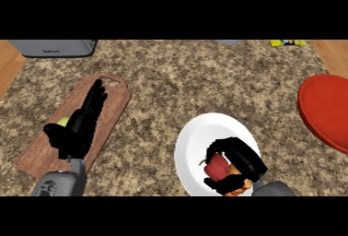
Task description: Pick the bell pepper from the plate and place it in the bowl
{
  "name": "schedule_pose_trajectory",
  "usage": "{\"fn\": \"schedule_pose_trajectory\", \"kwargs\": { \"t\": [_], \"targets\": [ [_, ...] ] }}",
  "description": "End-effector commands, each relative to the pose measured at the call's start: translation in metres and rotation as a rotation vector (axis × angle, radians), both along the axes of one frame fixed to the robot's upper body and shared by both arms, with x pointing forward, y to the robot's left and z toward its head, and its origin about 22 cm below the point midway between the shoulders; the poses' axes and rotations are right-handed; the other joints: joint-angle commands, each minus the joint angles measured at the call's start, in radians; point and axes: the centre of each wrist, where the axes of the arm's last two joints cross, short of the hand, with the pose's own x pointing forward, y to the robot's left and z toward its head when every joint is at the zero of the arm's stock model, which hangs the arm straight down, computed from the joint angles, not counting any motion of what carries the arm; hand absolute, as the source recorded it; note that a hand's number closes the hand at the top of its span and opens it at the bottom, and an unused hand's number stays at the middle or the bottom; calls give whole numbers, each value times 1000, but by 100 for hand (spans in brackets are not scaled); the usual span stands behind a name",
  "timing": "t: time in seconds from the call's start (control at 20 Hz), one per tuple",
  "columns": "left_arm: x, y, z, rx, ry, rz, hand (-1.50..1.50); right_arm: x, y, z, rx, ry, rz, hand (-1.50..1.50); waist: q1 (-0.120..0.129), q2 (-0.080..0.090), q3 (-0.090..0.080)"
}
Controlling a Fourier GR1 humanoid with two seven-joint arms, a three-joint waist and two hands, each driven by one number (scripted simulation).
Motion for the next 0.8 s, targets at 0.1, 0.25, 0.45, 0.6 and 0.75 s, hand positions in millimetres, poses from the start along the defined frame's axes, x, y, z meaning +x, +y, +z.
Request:
{"fn": "schedule_pose_trajectory", "kwargs": {
  "t": [0.1, 0.25, 0.45, 0.6, 0.75],
  "targets": [
    [-6, -5, -8, 9, 18, 35, 0, -54, -124, 5, 111, 158, -180, 150, -37, 5, 5],
    [-10, -2, 1, 0, 9, 24, 0, -82, -149, 35, 229, 70, -143, 150, -25, 2, 5],
    [-1, 12, 5, 13, 2, 10, 0, -103, -150, 64, 371, -57, -130, 150, -17, 6, 5],
    [-10, -3, -5, 2, 20, 9, 0, -117, -165, 101, 345, -213, -157, 150, -17, 5, 5],
    [-5, 10, 8, -2, 20, 9, 0, -136, -155, 144, 342, -302, -184, 150, -22, 4, 4]
  ]
}}
